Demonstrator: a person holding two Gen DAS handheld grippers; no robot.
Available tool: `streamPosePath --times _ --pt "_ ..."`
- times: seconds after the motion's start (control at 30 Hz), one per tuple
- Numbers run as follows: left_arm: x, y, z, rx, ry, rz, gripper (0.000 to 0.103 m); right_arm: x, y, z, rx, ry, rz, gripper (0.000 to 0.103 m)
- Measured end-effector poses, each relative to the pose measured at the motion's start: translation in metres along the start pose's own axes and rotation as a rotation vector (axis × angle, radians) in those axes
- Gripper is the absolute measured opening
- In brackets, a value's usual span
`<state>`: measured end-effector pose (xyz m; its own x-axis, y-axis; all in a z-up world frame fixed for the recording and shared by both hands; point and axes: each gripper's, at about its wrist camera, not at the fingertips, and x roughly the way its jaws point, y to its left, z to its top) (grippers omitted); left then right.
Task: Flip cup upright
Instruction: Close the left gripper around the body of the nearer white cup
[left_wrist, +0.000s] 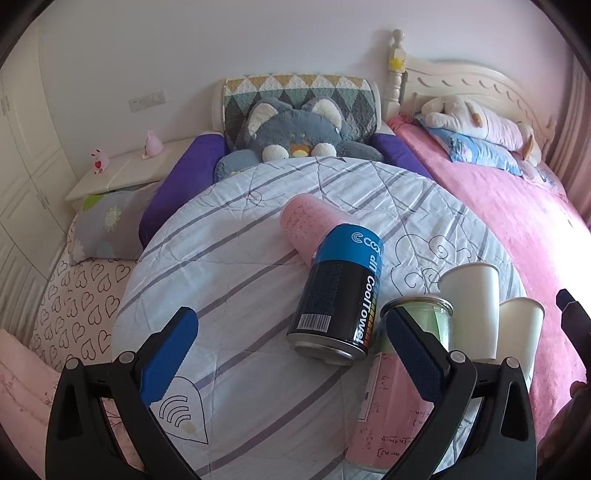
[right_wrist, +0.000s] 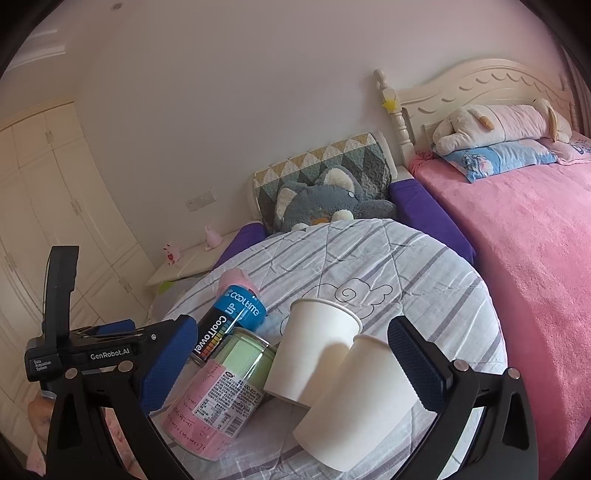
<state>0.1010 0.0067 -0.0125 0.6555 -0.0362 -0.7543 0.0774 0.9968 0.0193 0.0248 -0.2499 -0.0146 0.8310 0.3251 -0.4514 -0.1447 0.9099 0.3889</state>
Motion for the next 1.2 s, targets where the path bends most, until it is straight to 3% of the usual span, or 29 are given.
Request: streamPosePath --times 0.17,0.43,0.9,1.2 --pt "-0.004 -0.007 0.000 0.014 0.001 -0.024 0.103 -0.004 -0.008 -0.002 0.021 0.006 -0.065 0.103" --pt "-0.018 -0.041 -0.003 0.067 -0.015 -0.064 0.103 -0.021 -0.017 -0.001 0.057 -0.016 -0.072 0.103" --pt "-0.030 -0.141 -0.023 0.213 0.010 -0.151 0.103 -0.059 -0.064 -0.011 0.121 -0.048 -0.141 0.103" --pt "-0.012 -0.199 -0.033 0.295 0.056 -0.143 0.103 -0.081 -0.098 -0.020 0.147 -0.052 -0.162 0.103"
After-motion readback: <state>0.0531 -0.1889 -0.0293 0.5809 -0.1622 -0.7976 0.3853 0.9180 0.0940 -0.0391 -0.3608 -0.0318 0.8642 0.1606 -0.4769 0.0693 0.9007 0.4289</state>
